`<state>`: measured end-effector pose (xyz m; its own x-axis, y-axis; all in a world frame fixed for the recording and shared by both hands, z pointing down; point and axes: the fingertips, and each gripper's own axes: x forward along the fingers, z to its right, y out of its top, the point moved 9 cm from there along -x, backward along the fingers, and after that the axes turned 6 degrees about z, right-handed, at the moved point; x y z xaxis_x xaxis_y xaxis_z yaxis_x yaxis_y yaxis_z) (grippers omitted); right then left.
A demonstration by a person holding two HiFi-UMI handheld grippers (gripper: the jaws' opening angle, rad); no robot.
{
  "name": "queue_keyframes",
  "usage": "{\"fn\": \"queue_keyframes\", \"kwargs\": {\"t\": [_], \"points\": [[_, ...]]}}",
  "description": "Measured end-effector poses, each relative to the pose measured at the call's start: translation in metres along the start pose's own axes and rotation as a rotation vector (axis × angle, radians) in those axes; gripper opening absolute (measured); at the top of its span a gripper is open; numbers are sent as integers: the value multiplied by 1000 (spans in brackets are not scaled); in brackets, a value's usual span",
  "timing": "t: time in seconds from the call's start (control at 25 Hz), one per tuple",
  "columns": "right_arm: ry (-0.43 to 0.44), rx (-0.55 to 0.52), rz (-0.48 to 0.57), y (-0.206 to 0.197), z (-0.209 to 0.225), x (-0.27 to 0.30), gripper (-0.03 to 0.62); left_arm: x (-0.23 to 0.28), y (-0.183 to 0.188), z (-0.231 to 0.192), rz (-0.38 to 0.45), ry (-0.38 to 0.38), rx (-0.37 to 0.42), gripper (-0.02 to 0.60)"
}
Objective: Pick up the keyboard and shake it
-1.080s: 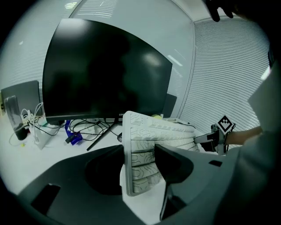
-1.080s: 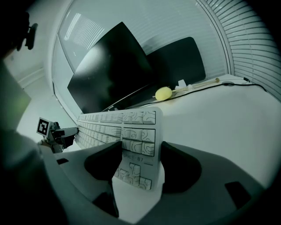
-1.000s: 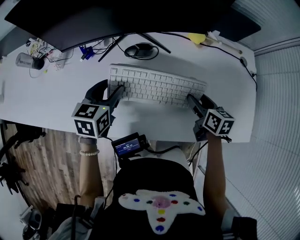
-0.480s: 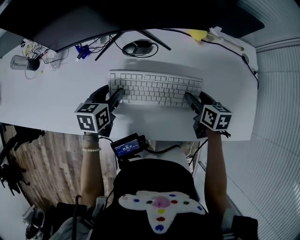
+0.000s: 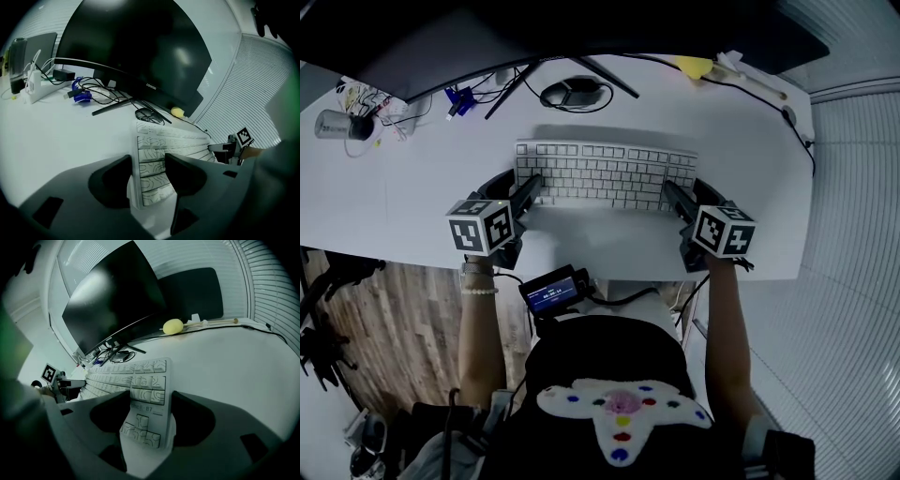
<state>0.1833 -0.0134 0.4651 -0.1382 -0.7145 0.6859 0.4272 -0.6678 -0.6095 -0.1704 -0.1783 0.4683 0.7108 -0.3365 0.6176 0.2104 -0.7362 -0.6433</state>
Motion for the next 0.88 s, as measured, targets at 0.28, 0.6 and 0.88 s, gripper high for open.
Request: {"fn": "queue_keyframes", "kwargs": {"t": [0.28, 0.6, 0.88], "points": [[-27, 29, 1, -2, 0, 1, 281, 3, -2, -3, -2, 1, -37, 241], [-30, 43, 29, -5, 1, 2, 282, 4, -3, -3, 18, 15, -34, 248], [-89, -61, 55, -6, -1, -7, 279, -7, -6, 10, 78, 136, 88, 230]]}}
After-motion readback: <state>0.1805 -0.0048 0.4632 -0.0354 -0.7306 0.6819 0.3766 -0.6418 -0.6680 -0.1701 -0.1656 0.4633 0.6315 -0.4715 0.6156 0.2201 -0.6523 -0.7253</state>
